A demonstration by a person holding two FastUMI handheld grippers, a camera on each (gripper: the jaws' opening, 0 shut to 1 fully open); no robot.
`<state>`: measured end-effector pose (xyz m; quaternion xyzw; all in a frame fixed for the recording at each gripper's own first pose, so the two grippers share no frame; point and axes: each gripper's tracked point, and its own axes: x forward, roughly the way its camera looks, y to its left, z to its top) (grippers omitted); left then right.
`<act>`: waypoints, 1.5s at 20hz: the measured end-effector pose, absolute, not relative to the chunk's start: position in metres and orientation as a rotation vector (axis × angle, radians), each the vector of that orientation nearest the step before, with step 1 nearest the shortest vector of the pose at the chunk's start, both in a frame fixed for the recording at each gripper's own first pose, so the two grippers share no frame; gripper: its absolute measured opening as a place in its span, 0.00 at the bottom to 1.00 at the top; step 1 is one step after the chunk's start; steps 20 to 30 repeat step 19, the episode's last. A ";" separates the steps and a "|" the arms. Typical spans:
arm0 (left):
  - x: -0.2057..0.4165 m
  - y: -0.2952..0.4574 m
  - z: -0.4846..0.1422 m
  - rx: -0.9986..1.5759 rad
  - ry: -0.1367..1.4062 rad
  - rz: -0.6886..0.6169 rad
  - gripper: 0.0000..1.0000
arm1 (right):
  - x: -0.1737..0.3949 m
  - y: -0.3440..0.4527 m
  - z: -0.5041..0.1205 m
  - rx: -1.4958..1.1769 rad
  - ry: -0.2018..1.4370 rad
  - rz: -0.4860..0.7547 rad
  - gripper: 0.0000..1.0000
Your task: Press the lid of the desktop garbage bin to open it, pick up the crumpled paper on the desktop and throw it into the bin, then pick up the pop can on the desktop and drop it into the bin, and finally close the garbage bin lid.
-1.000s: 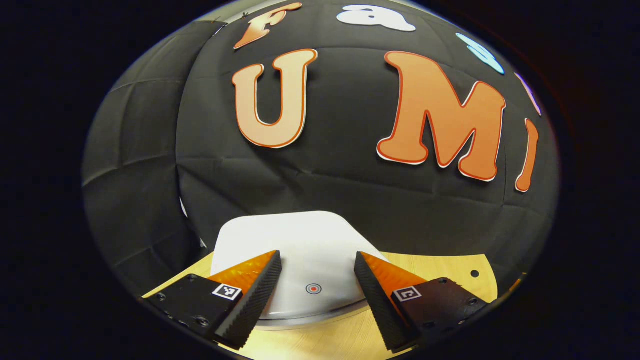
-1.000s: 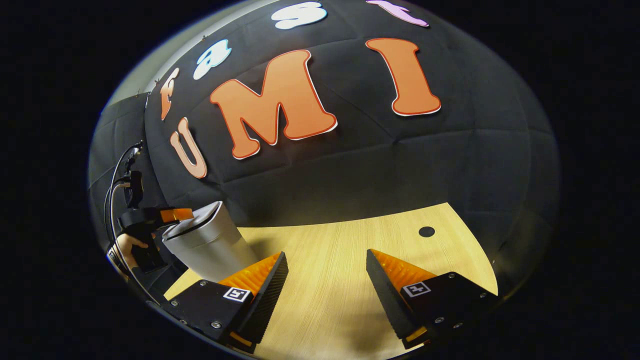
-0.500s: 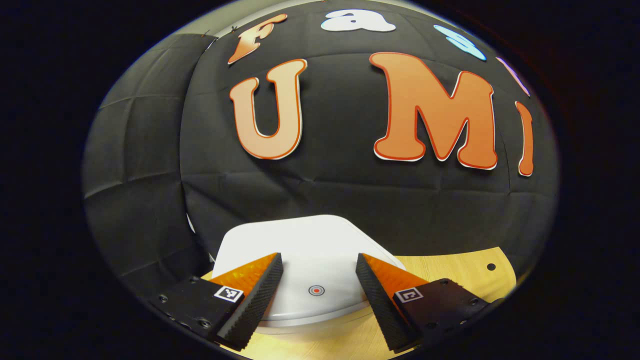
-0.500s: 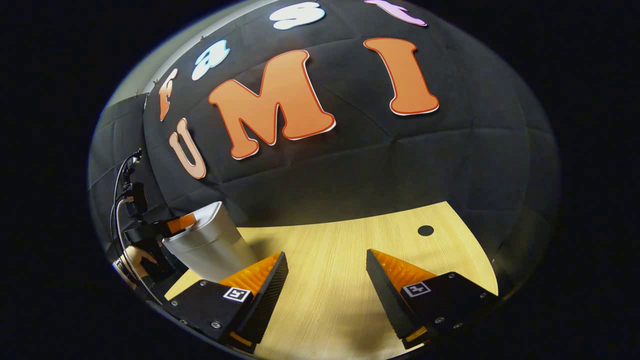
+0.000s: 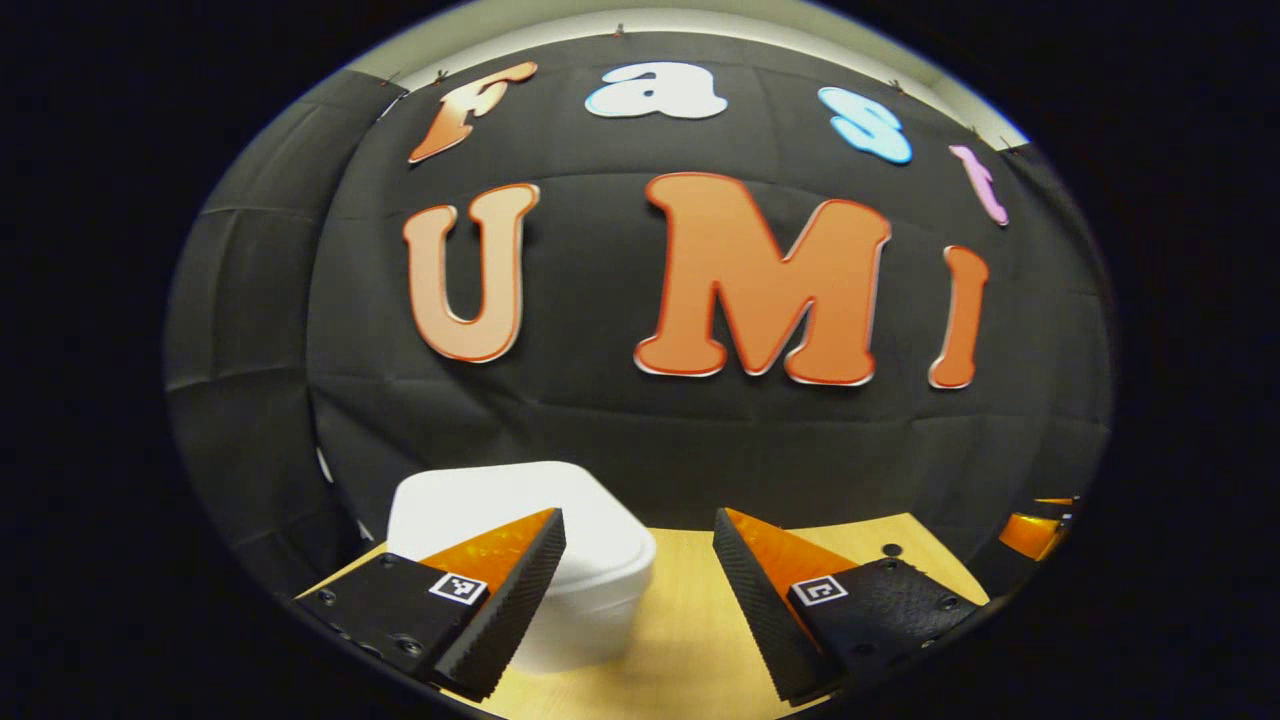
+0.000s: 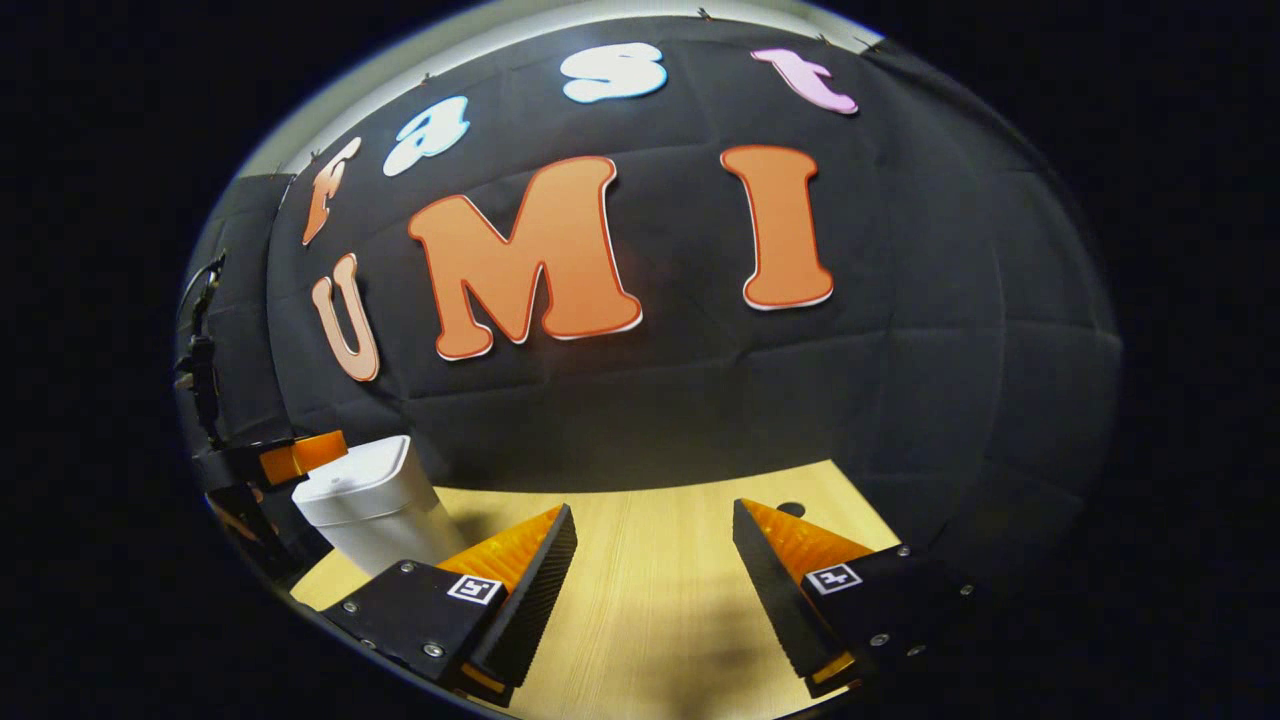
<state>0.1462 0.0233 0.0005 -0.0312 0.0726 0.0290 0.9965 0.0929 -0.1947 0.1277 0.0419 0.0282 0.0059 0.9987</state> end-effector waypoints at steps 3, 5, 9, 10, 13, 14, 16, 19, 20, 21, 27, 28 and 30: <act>0.128 -0.005 -0.013 -0.057 0.151 -0.011 0.94 | 0.072 -0.187 0.135 0.015 -0.007 -0.022 0.94; 0.120 -0.011 -0.022 -0.052 0.154 -0.020 0.94 | 0.061 -0.184 0.139 -0.023 -0.048 -0.049 0.94; 0.107 -0.009 -0.041 -0.079 0.189 -0.018 0.94 | 0.048 -0.174 0.128 -0.018 -0.031 -0.044 0.94; 0.103 -0.008 -0.041 -0.087 0.188 -0.016 0.94 | 0.048 -0.173 0.126 -0.011 -0.025 -0.042 0.94; 0.096 -0.001 -0.039 -0.081 0.179 -0.005 0.94 | 0.046 -0.172 0.125 -0.016 -0.024 -0.046 0.94; 0.094 0.000 -0.038 -0.079 0.179 -0.005 0.94 | 0.047 -0.169 0.124 -0.013 -0.023 -0.039 0.94; 0.091 0.004 -0.038 -0.074 0.179 0.003 0.93 | 0.046 -0.165 0.124 -0.001 -0.016 -0.028 0.94; 0.087 0.008 -0.038 -0.071 0.179 0.008 0.94 | 0.046 -0.158 0.121 -0.004 -0.012 -0.018 0.94; 0.087 0.008 -0.038 -0.071 0.179 0.008 0.94 | 0.046 -0.158 0.121 -0.004 -0.012 -0.018 0.94; 0.087 0.008 -0.038 -0.071 0.179 0.008 0.94 | 0.046 -0.158 0.121 -0.004 -0.012 -0.018 0.94; 0.087 0.008 -0.038 -0.071 0.179 0.008 0.94 | 0.046 -0.158 0.121 -0.004 -0.012 -0.018 0.94; 0.087 0.008 -0.038 -0.071 0.179 0.008 0.94 | 0.046 -0.158 0.121 -0.004 -0.012 -0.018 0.94; 0.087 0.008 -0.038 -0.071 0.179 0.008 0.94 | 0.046 -0.158 0.121 -0.004 -0.012 -0.018 0.94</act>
